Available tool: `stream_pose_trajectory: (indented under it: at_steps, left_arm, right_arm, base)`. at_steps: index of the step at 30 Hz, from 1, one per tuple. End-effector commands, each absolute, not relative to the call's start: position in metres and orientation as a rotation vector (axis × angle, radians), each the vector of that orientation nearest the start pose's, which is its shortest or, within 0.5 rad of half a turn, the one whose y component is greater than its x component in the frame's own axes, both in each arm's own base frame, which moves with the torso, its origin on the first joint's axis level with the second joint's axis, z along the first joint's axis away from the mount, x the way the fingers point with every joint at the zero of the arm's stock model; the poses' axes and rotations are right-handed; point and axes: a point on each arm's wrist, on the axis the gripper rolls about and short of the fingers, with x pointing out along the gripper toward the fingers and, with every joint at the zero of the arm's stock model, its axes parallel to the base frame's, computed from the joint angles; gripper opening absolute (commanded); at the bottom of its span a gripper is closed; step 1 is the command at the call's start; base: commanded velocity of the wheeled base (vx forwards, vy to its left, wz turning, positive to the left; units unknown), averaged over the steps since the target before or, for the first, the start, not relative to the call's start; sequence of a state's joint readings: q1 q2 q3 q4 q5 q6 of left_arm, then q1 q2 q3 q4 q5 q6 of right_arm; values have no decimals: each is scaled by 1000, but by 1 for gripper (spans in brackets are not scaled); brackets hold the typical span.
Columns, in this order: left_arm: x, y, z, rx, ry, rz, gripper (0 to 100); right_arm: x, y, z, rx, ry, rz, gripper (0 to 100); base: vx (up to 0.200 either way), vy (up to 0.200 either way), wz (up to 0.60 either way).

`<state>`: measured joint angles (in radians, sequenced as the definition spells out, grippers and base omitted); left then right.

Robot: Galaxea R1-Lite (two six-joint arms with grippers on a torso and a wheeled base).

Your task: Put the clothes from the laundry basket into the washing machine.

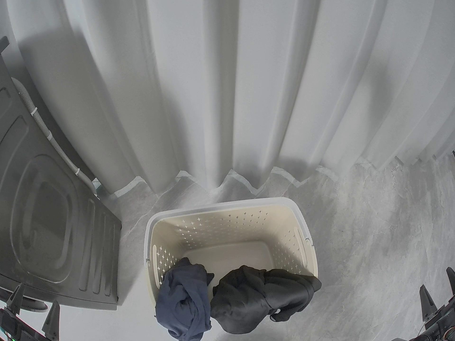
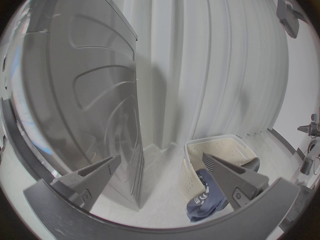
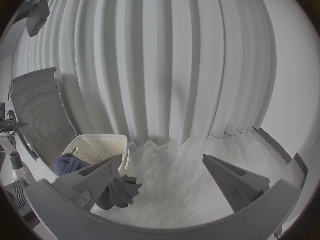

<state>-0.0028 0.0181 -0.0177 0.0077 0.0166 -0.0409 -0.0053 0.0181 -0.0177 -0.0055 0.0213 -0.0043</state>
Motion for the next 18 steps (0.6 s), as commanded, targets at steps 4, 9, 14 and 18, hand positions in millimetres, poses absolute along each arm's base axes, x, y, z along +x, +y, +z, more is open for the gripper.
stream_pose_trajectory:
  at_steps: [4, 9, 14, 18]
  left_arm:
    - [-23, 0, 76, -41, 9, 14, 100]
    - [-23, 0, 76, -41, 9, 14, 100]
    - [-23, 0, 76, -41, 9, 16, 100]
    - [-23, 0, 76, -38, 9, 16, 100]
  right_arm:
    - [-22, 1, 76, -5, 3, 15, 100]
    - [-22, 1, 76, -3, 3, 15, 100]
    - [-22, 1, 76, -5, 5, 15, 100]
    - [-22, 1, 76, 0, 3, 17, 100]
  base:
    - [-200, 0, 0]
    - [-200, 0, 0]
    - [-200, 0, 0]
    - [-200, 0, 0]
